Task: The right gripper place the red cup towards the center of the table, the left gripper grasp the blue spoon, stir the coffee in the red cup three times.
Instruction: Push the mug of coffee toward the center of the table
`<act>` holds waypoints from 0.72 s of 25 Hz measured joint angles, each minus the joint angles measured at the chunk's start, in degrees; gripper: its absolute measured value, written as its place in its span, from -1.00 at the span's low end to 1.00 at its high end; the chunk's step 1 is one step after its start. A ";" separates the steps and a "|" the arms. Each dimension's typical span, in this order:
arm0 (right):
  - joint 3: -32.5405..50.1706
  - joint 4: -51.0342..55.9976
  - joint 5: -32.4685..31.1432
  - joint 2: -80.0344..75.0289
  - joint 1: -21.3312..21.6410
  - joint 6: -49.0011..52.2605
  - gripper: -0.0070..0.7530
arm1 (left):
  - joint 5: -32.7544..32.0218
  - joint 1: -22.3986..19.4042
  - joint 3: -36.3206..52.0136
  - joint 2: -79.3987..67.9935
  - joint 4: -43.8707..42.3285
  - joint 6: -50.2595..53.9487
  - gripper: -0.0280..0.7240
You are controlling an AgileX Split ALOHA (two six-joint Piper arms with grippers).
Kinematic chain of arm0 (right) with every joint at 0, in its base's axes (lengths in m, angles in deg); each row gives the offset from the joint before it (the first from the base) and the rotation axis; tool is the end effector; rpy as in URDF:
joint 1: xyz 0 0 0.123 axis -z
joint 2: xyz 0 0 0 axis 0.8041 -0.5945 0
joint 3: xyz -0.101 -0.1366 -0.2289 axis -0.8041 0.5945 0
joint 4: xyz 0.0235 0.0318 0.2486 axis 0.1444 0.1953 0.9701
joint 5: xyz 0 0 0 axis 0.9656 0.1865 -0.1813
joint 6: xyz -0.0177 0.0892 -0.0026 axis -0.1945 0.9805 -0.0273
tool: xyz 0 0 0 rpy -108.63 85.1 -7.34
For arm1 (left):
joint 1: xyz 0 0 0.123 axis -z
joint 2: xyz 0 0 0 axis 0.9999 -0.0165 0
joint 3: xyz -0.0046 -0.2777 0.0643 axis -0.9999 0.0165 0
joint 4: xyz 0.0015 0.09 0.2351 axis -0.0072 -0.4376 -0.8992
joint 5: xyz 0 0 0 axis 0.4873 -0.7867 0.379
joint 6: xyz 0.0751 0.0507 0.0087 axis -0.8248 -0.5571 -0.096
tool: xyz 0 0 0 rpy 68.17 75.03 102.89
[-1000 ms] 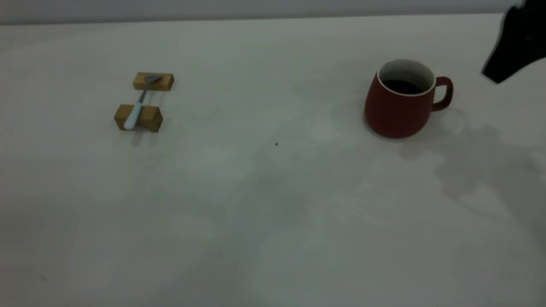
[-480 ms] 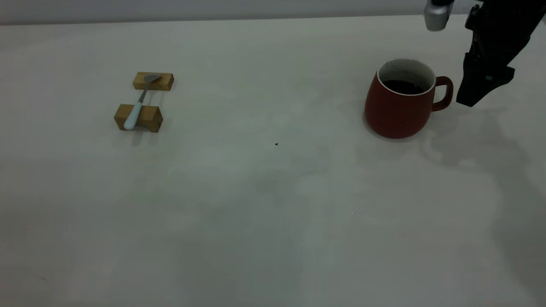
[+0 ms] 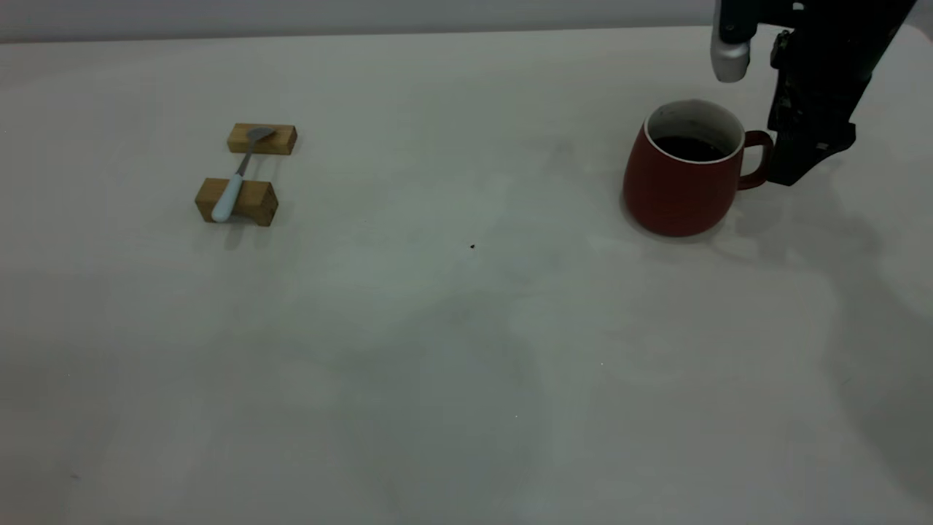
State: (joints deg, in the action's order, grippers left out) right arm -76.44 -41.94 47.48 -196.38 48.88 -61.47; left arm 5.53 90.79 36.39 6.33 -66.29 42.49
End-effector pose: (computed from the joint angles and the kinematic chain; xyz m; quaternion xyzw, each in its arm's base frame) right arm 0.4393 0.0414 0.0474 -0.6147 0.7818 -0.0290 0.1009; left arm -0.0093 0.0093 0.2684 -0.0379 0.8676 0.0208 0.4954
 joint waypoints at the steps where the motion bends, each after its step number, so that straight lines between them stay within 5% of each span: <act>1: -0.11 0.15 0.00 -0.11 -0.06 -0.53 0.82 | 0.00 0.00 0.00 0.00 0.00 0.00 0.24; 11: -0.23 0.88 0.65 -0.94 -2.95 -5.12 0.73 | 0.00 0.00 0.00 0.00 0.00 0.00 0.24; 18: -0.23 2.28 0.22 -1.13 -3.14 -5.10 0.33 | 0.00 0.00 0.00 0.00 0.00 0.06 0.24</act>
State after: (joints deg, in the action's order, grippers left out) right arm -76.67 -39.66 47.70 -197.51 45.74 -66.57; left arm 5.53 90.79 36.39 6.33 -66.29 42.55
